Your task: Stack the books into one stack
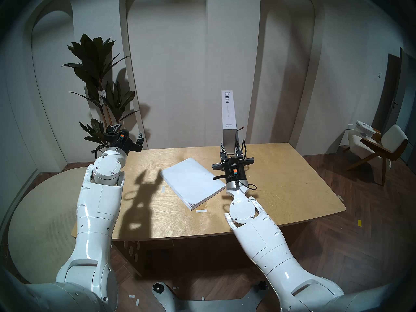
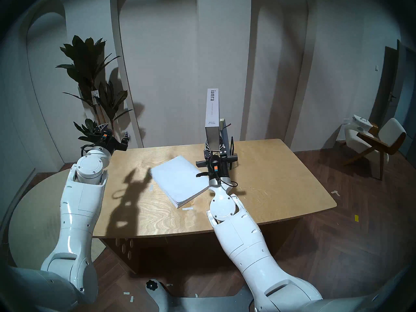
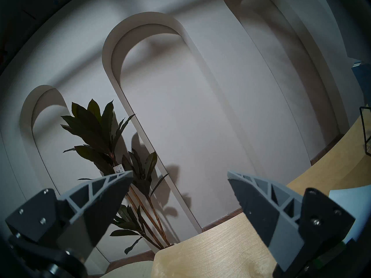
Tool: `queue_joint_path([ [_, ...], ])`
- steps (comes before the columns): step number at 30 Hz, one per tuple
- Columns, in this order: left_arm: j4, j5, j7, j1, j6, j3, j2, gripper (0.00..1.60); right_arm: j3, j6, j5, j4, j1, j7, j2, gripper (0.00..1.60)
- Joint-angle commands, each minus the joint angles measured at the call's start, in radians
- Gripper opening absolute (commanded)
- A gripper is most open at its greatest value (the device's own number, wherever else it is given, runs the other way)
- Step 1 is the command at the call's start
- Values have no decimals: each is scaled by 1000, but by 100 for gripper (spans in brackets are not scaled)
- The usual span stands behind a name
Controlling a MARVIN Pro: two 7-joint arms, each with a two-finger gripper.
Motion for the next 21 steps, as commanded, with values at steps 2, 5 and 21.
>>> queue_joint_path([
  [2, -21, -2, 0, -21, -5, 1, 2, 160, -41, 14, -47, -124, -30, 63, 58, 0],
  [5, -21, -3, 0, -21, -5, 1, 3, 160, -50, 39, -71, -159, -47, 91, 87, 0],
  [21, -21, -5, 1, -20, -5, 3, 4, 160, -69, 268, -165, -359, -142, 245, 216, 0],
])
